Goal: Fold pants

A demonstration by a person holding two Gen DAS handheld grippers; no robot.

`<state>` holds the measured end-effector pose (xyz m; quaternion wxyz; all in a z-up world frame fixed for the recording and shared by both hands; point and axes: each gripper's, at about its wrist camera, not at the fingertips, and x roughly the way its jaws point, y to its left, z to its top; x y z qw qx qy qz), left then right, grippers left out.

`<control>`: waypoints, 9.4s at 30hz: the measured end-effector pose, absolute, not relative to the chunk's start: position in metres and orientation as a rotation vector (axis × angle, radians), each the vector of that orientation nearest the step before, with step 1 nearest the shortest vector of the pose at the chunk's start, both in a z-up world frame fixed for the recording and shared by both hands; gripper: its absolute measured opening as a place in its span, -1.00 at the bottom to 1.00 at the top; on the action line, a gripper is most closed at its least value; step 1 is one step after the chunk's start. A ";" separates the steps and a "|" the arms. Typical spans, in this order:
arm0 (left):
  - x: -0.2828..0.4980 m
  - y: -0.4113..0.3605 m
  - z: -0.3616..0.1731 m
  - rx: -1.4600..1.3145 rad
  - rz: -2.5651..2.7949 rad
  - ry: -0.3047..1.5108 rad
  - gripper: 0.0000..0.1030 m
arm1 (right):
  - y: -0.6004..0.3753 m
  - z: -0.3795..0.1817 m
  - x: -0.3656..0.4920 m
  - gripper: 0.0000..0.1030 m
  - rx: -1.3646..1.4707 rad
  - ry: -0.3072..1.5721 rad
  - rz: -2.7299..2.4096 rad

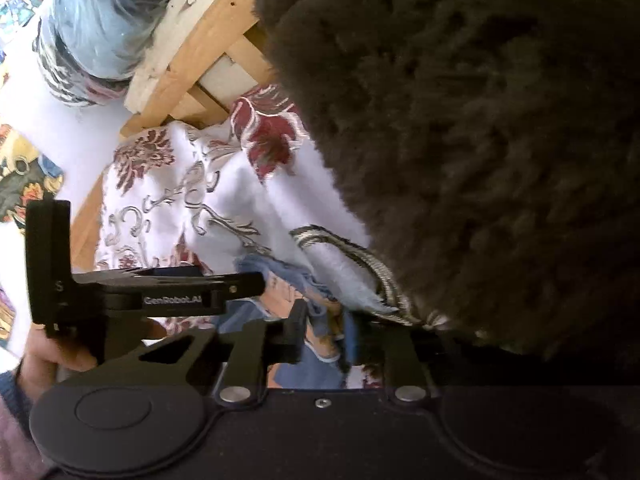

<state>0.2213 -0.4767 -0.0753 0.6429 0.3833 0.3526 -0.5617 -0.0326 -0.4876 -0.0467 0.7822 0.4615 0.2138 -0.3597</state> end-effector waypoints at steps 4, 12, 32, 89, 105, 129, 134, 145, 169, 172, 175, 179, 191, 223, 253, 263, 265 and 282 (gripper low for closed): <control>0.217 -0.476 -0.073 0.882 -1.243 0.811 0.99 | -0.487 -0.045 -0.030 -0.71 0.986 0.463 -0.784; 0.202 -0.489 -0.074 0.939 -1.204 0.787 0.89 | -0.483 -0.045 -0.025 -0.71 0.919 0.487 -0.811; 0.224 -0.533 -0.044 0.578 -0.892 1.460 0.57 | -0.443 -0.020 -0.003 -0.79 0.606 0.549 -0.695; 0.245 -0.238 -0.026 -0.124 -0.879 1.295 -0.83 | -0.310 0.003 0.018 -0.80 0.005 0.710 -0.046; 0.251 -0.173 -0.083 -0.322 -0.896 1.234 0.03 | -0.251 -0.032 0.031 -0.29 -0.347 0.824 0.047; 0.240 -0.164 -0.076 -0.259 -0.841 1.181 -0.79 | -0.227 -0.035 0.027 -0.80 -0.501 0.759 0.050; 0.242 -0.151 -0.076 -0.280 -0.817 1.194 -0.80 | -0.217 -0.034 0.024 -0.80 -0.523 0.742 0.074; 0.242 -0.114 -0.070 -0.229 -0.734 1.211 -0.80 | -0.189 -0.029 0.024 -0.81 -0.496 0.706 0.175; 0.245 -0.037 -0.060 -0.126 -0.632 1.174 -0.80 | -0.118 -0.029 0.037 -0.82 -0.486 0.699 0.346; 0.247 -0.034 -0.064 -0.142 -0.633 1.177 -0.80 | -0.117 -0.032 0.039 -0.82 -0.487 0.706 0.346; 0.248 -0.033 -0.066 -0.144 -0.639 1.176 -0.79 | -0.117 -0.035 0.040 -0.82 -0.490 0.713 0.348; 0.245 -0.032 -0.067 -0.132 -0.643 1.160 -0.63 | -0.117 -0.040 0.039 -0.63 -0.491 0.721 0.359; 0.185 -0.037 -0.032 -0.097 -0.665 0.903 0.96 | -0.211 -0.010 0.029 0.80 -0.305 0.648 0.085; 0.149 0.114 -0.014 -0.428 0.087 0.915 0.99 | -0.195 -0.015 0.052 0.99 -0.411 0.532 0.037; 0.172 0.096 -0.065 -0.385 0.053 0.918 1.00 | -0.017 -0.010 0.350 0.65 -0.226 1.063 1.273; 0.175 0.098 -0.064 -0.392 0.042 0.920 1.00 | -0.023 -0.023 0.341 -0.35 -0.212 1.053 1.311; 0.173 0.104 -0.062 -0.436 0.039 0.904 1.00 | -0.032 -0.021 0.338 -0.58 -0.182 1.001 1.315; 0.182 0.140 -0.054 -0.649 -0.036 0.864 0.99 | -0.120 -0.024 0.342 -0.76 0.223 0.816 1.363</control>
